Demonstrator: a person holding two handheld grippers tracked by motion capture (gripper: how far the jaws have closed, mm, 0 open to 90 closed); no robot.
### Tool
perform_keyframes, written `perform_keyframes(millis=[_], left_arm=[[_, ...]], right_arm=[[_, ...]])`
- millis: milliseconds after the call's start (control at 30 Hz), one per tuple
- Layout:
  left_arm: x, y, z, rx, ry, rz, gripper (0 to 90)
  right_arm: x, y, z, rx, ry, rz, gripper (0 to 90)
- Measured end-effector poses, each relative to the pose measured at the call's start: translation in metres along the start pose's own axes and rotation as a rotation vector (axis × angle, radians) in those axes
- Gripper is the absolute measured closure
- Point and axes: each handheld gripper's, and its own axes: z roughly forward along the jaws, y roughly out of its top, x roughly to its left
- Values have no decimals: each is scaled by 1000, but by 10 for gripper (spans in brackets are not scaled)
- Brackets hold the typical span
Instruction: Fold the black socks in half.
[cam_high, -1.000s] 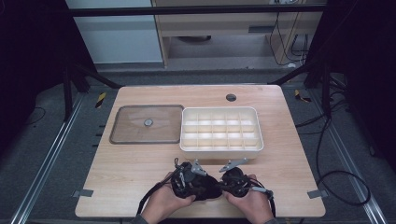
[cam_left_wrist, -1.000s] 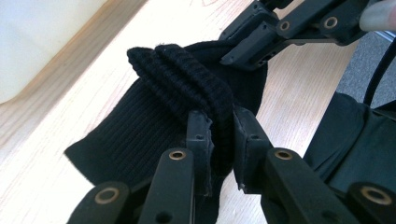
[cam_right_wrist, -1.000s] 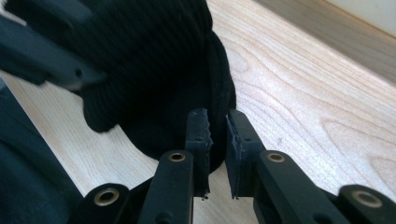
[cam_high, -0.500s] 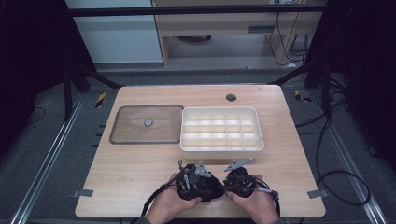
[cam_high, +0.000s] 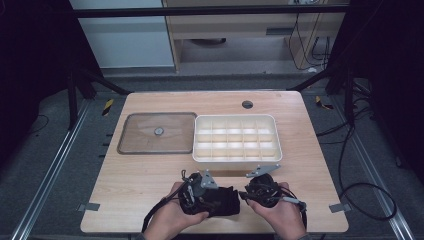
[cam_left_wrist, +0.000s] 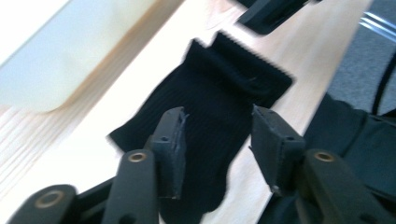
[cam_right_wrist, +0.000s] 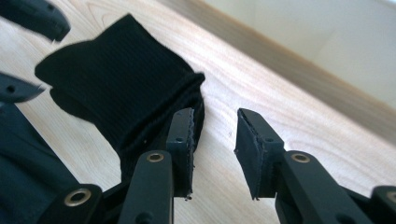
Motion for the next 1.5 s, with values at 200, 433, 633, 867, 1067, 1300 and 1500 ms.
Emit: perform_keyframes(millis=[200,433,633,867,1067,1300,1500], left_arm=[[9,-8,-3,17,58,-29,322],[15,-18,-2,30,53,-54,140],[19,-26,0,39,67,-72,126],[23,-33,5,54,96,-89,120],[24,-41,10,67,106,-103,104],[24,-46,13,75,99,-105,122],[22,-49,17,85,84,-99,163]], right_arm=[[5,11,-3,-8,-4,-17,655],[10,20,1,-6,-5,-36,624],[14,25,4,5,-7,-34,589],[20,30,14,24,-8,-33,570],[20,31,25,50,-17,-21,565],[17,31,28,61,-29,-10,564],[14,31,29,65,-26,-6,585]])
